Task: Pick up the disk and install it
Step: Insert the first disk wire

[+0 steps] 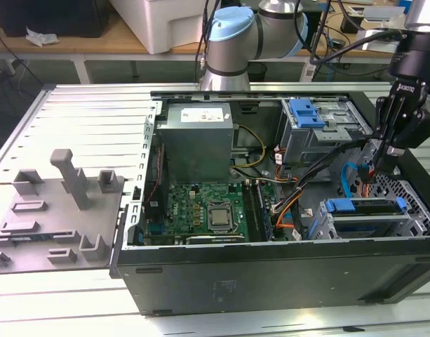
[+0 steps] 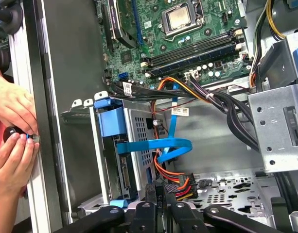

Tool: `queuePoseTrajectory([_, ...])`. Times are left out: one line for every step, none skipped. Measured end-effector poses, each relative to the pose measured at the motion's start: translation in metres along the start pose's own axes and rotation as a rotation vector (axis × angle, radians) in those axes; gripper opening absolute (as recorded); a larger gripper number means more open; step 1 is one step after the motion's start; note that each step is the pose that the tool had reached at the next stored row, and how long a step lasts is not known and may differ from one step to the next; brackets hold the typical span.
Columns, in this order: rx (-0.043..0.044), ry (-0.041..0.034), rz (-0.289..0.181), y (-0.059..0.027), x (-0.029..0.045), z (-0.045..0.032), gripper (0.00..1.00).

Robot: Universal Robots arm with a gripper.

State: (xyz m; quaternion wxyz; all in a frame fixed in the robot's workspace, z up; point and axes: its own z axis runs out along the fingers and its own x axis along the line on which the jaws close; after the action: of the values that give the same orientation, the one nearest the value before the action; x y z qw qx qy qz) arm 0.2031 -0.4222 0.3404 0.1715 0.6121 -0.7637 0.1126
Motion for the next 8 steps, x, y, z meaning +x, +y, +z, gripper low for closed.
queuePoseTrajectory([0.0000, 0.0005, 0.000, 0.0001, -0.0001, -0.0007, 0.18])
queuePoseTrajectory([0.0002, 0.0017, 0.000, 0.0003, 0.0000, -0.0014, 0.18])
queuePoseTrajectory([0.0006, 0.0034, 0.000, 0.0005, 0.0002, -0.0023, 0.18])
queuePoseTrajectory([0.0010, 0.0048, 0.001, 0.0006, 0.0002, -0.0030, 0.18])
queuePoseTrajectory([0.0014, 0.0070, 0.001, 0.0009, 0.0004, -0.0036, 0.18])
queuePoseTrajectory([0.0018, 0.0091, 0.001, 0.0013, 0.0006, -0.0042, 0.18])
queuePoseTrajectory([0.0023, 0.0124, 0.002, 0.0023, 0.0009, -0.0051, 0.18])
queuePoseTrajectory([0.0028, 0.0150, 0.002, 0.0033, 0.0011, -0.0057, 0.18])
